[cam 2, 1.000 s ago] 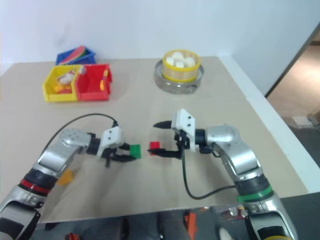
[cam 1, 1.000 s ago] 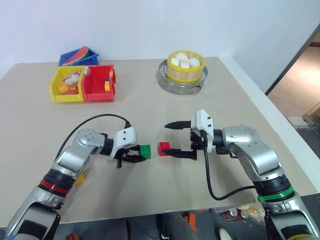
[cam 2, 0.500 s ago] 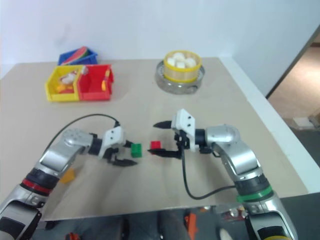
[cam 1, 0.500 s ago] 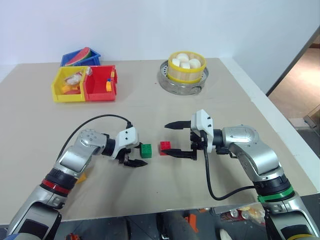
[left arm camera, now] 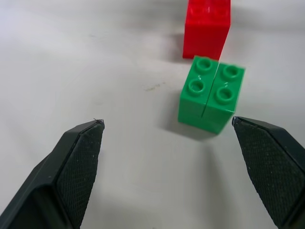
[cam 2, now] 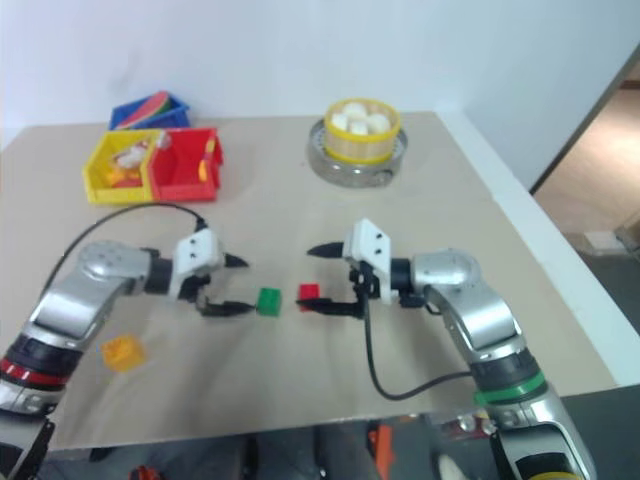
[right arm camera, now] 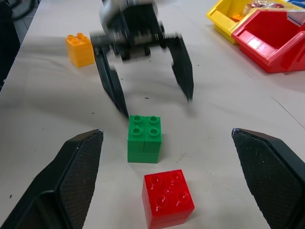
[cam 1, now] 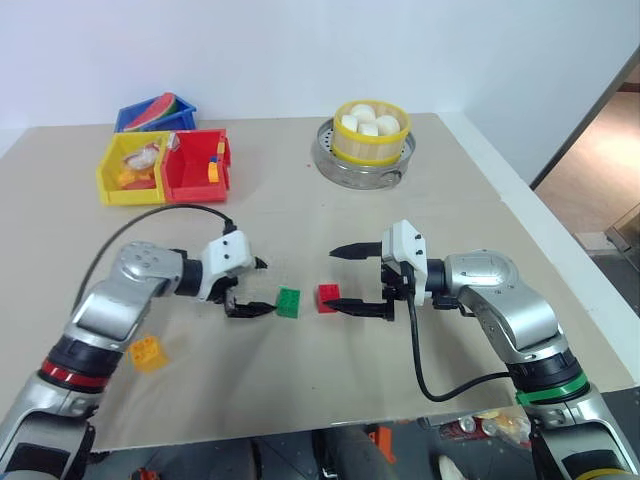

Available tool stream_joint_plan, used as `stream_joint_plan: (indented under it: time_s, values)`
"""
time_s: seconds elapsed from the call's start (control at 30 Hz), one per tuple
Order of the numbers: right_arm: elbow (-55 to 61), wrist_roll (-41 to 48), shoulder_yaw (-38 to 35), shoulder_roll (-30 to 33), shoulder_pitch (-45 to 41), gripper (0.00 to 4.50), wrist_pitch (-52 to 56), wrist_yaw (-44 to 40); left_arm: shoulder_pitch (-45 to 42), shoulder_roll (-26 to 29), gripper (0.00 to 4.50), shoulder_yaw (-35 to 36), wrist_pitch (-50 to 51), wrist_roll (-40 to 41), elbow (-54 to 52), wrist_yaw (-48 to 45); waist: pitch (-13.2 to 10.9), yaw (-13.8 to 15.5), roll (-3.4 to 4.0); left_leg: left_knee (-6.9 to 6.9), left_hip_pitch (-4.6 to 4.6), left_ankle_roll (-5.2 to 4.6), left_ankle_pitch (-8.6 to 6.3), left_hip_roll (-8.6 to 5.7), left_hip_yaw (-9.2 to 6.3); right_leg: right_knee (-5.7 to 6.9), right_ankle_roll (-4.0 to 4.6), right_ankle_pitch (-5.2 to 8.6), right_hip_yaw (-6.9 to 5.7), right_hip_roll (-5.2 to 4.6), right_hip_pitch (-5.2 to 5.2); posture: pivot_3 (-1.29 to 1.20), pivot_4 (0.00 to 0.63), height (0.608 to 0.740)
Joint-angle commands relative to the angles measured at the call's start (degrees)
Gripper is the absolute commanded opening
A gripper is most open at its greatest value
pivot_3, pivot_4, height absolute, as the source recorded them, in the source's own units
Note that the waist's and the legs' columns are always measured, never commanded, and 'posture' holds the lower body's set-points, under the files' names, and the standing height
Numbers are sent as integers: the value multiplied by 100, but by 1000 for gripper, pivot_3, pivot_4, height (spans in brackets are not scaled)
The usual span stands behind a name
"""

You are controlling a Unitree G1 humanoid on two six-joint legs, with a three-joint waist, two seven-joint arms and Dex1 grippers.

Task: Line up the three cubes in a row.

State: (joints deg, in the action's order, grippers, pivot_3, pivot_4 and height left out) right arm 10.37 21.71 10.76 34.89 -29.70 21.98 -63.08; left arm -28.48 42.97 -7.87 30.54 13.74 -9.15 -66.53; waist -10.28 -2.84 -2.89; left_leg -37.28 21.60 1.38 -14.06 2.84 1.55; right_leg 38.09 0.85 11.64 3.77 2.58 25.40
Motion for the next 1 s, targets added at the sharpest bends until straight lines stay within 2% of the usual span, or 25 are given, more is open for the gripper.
stream_joint_plan:
  time_s: [0.03,0.17,0.27,0.37,0.43,0.57,0.67,0.77,0.83,1.0]
  values:
    - [186,177,-157,47,-71,4500,65,-100,97,197,4459,712,527,612,-606,104,-1,4,0,0,2,0,-2,0,-1,0,0,2,-2,0,0,0,150,740]
    - [137,190,-138,83,-123,4500,39,-228,492,423,4459,1701,1052,1282,-1210,354,-3,-9,1,-3,2,6,-8,0,2,-1,0,3,-1,-1,1,0,150,740]
    - [69,185,-145,100,-151,4500,-7,-300,678,368,4459,2337,1273,1608,-1399,774,-4,1,2,-3,1,7,-8,2,0,-1,0,3,-3,-2,0,0,150,740]
    - [-14,191,-123,105,-204,4500,-59,-430,1373,156,4459,3434,1311,1709,-1613,1436,-5,-28,4,-4,-4,7,-8,4,0,0,0,3,-7,-1,-1,0,150,740]
    - [-62,189,-112,110,-222,4500,-94,-502,1788,43,4459,3771,1271,1741,-1828,1691,-6,-32,5,-1,-10,9,-10,7,5,0,1,4,-3,1,-1,0,150,740]
    - [-248,134,-29,110,-325,4500,-224,-721,3096,-731,4459,4440,884,1726,-2797,2313,-6,-26,5,-1,-9,17,-15,13,5,-1,10,9,-1,0,-1,0,150,740]
    - [-463,76,73,41,-454,4500,-364,-889,4068,-1282,4459,4598,505,1737,-3383,2493,-5,-4,-3,-5,-7,31,-23,14,6,-3,11,14,2,-2,-3,0,150,740]
    - [-671,20,164,-59,-590,4500,-475,-1017,4830,-1595,4459,4635,112,1779,-3629,2426,-5,-1,-2,-8,-9,33,-24,11,5,-2,11,14,3,-2,-4,0,150,740]
    - [-778,-21,210,-97,-660,4500,-544,-1083,5187,-1629,4459,4705,-127,1787,-3602,2332,-5,14,-2,-10,-13,33,-23,10,4,-2,37,29,2,-1,-7,0,150,740]
    - [-952,-80,268,-172,-776,4500,-624,-1208,5689,-1418,4459,4853,-576,1864,-3340,1976,-7,0,1,-14,-18,32,-22,11,2,-1,40,30,-2,3,-7,0,150,740]
